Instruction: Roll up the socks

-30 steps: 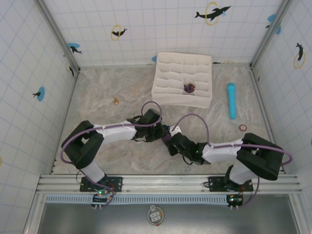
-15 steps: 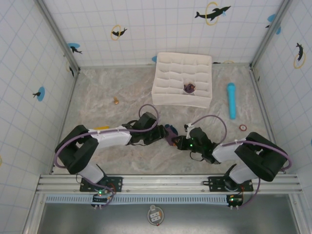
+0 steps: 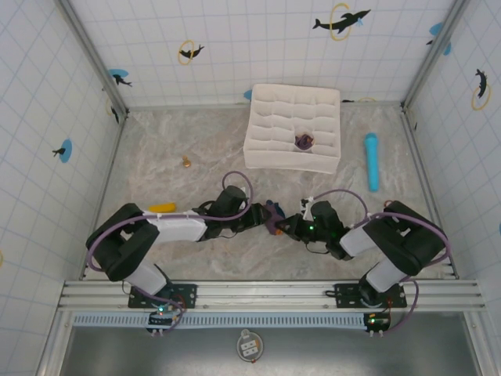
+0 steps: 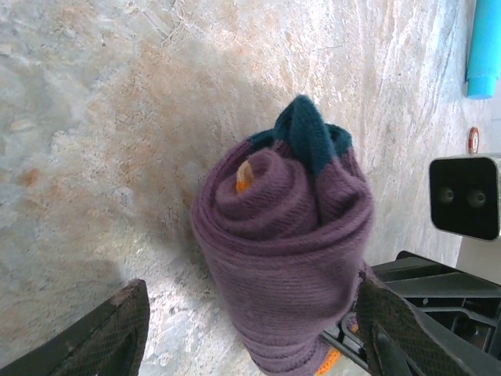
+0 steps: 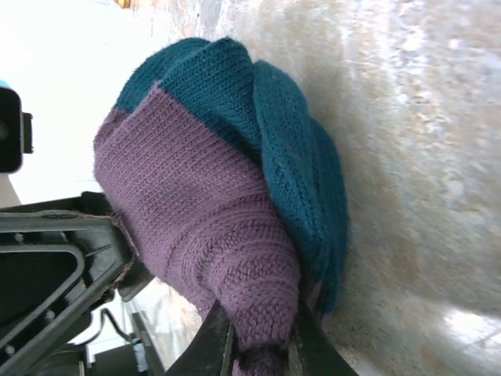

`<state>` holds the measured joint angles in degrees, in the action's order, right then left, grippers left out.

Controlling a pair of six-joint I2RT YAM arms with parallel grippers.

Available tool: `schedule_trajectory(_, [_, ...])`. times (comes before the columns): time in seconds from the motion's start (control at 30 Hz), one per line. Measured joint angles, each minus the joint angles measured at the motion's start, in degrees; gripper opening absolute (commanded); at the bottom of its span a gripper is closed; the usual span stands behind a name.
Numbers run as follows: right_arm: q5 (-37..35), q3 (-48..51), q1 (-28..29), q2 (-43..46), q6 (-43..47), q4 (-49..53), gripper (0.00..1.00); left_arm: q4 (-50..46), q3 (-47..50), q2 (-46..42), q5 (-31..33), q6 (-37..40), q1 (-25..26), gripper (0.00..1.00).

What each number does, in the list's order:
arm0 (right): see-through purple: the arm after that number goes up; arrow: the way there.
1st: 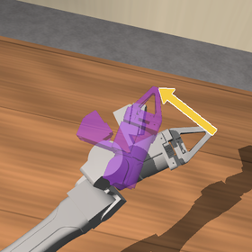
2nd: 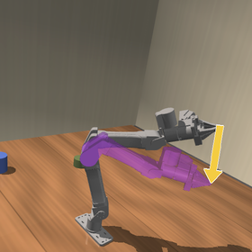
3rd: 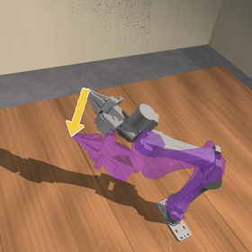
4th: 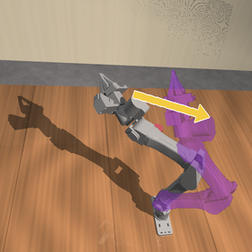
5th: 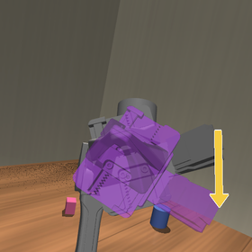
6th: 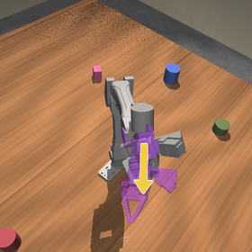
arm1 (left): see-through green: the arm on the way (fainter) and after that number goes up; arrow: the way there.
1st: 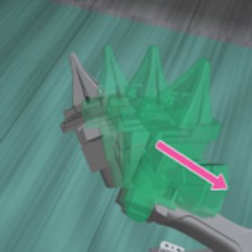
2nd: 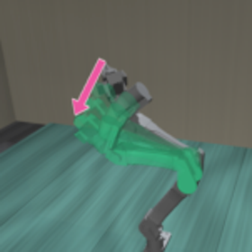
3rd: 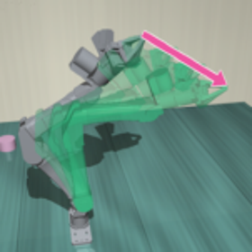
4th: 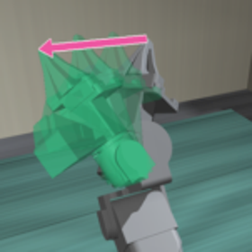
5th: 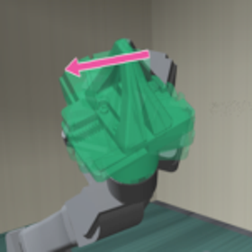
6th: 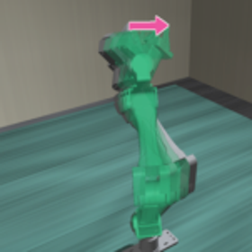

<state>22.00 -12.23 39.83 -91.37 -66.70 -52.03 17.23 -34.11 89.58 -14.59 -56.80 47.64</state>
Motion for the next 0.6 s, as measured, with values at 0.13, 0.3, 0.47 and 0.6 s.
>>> schedule_trajectory(0.13, [2.29, 0.85, -1.42, -1.03, -3.58, -2.69, 0.0, 2.25, -0.09, 2.14, -0.26, 0.0, 0.0, 0.61])
schedule_trajectory(0.3, [3.17, 0.87, -1.99, -1.03, -6.16, -2.67, 0.0, 4.59, -0.98, 4.83, -1.09, 0.02, 0.22, 0.6])
schedule_trajectory(0.47, [3.17, 1.07, -2.23, -1.03, -8.02, -2.82, 0.0, 6.82, -2.23, 7.08, -1.53, 0.0, 0.92, 0.59])
schedule_trajectory(0.6, [3.02, 1.62, -2.36, -0.96, -9.14, -3.45, 0.0, 8.81, -2.58, 8.7, -1.81, -0.42, 1.22, 0.45])
